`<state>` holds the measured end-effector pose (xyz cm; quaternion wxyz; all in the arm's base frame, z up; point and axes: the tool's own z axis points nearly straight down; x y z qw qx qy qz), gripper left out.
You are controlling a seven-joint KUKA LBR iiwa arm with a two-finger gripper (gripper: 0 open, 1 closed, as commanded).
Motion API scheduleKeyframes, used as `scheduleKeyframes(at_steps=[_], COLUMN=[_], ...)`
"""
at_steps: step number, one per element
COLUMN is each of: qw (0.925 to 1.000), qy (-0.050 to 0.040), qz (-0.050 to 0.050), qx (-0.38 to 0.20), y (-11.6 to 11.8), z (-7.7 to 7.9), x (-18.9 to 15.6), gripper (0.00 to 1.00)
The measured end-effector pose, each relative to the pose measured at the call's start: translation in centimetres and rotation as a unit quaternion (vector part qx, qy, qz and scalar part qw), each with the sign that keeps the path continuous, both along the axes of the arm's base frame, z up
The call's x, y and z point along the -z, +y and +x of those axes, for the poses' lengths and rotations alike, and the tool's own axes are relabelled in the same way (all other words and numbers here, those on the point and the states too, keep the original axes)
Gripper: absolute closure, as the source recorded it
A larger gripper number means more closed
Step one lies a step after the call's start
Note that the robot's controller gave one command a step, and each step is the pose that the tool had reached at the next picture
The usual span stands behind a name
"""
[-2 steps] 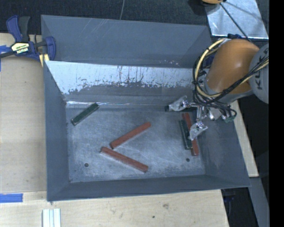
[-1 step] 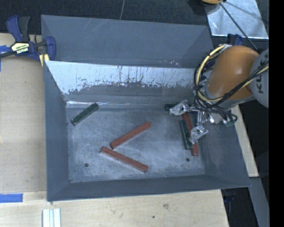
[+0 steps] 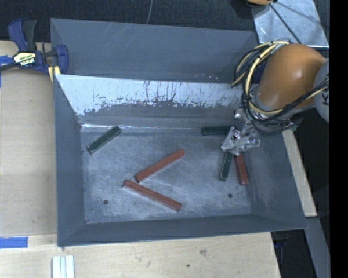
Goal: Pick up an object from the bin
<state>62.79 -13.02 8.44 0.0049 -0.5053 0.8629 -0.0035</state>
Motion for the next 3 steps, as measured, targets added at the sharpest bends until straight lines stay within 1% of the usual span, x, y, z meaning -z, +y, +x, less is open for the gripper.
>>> scheduleKeyframes(at_steps=[1,2,3], qw=[1.0000,0.9999,1.0000], qy=[0.0001,0.0067,0.0055], qz=[0.000,0.002,0.001], qx=[0.000,0.012,0.007], y=[0.0,-0.2,-0.4], z=[0.0,-0.6,-0.6], x=[0.0,-4.2,-11.8], gripper=[1.00,1.00,1.00])
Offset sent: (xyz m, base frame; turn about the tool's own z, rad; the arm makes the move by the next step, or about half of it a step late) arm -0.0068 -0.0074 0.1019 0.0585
